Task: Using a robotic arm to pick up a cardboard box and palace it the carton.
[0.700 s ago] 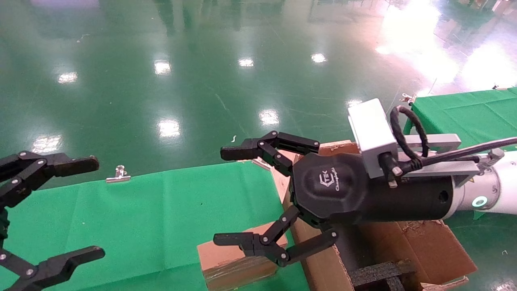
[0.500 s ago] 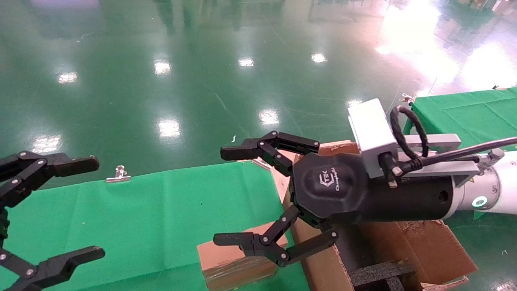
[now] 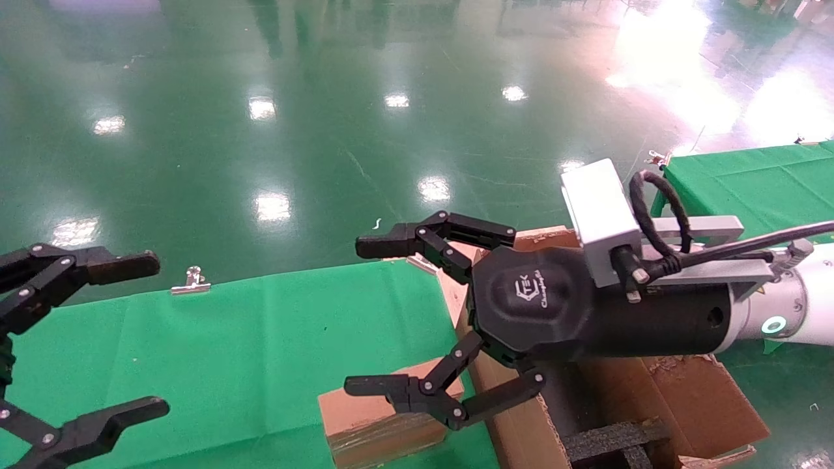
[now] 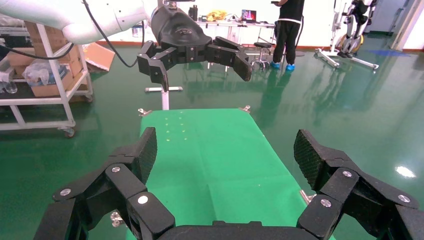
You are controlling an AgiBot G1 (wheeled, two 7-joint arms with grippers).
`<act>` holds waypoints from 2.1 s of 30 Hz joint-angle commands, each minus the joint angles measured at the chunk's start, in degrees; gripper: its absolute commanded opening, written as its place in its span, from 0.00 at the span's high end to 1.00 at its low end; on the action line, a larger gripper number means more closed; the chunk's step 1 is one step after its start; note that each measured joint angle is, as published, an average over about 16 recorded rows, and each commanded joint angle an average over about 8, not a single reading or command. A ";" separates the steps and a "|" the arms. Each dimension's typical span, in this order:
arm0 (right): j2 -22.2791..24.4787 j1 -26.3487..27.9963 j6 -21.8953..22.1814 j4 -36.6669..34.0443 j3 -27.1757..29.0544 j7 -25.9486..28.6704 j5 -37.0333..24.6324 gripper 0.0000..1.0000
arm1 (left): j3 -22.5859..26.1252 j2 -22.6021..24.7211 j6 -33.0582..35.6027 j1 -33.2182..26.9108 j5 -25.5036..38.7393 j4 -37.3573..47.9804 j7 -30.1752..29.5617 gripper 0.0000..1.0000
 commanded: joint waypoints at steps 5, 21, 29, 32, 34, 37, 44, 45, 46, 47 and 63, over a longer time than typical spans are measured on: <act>-0.09 0.19 -0.10 -0.09 -0.23 0.02 -0.40 0.00 | 0.00 0.00 0.00 0.00 0.00 0.00 0.00 1.00; -5.20 10.35 -3.23 -1.58 -11.59 -0.60 -23.15 0.00 | 0.02 0.00 0.00 -0.01 -0.01 0.02 0.01 1.00; -9.12 15.79 -3.95 -3.91 -18.03 -2.73 -33.76 0.00 | 0.03 -0.01 0.00 -0.02 -0.02 0.02 0.02 1.00; -10.71 17.99 -3.88 -4.44 -20.37 -3.92 -37.61 0.00 | 0.04 -0.01 0.00 -0.02 -0.02 0.02 0.02 1.00; -11.87 19.37 -3.76 -4.86 -21.80 -4.65 -39.93 0.00 | 0.04 -0.01 0.00 -0.02 -0.02 0.02 0.02 1.00; -13.58 21.12 -3.64 -5.44 -23.77 -5.57 -43.03 0.00 | 0.05 -0.01 -0.01 -0.02 -0.03 0.02 0.02 1.00; -16.72 24.23 -3.91 -5.69 -28.10 -6.71 -48.60 0.00 | 0.05 -0.01 -0.01 -0.02 -0.03 0.02 0.03 1.00; -17.03 24.60 -3.92 -5.58 -28.67 -6.84 -49.26 0.00 | 0.06 -0.01 -0.01 -0.02 -0.03 0.02 0.03 1.00; -17.32 24.95 -3.91 -5.46 -29.22 -6.97 -49.86 0.00 | 0.06 -0.01 -0.01 -0.02 -0.03 0.02 0.03 1.00; -17.57 25.22 -3.90 -5.39 -29.70 -7.08 -50.30 0.00 | 0.06 -0.02 -0.01 -0.02 -0.03 0.02 0.03 1.00; -18.75 26.58 -3.44 -5.54 -32.35 -8.09 -51.48 1.00 | 0.06 -0.03 -0.03 -0.01 -0.04 0.04 0.04 0.00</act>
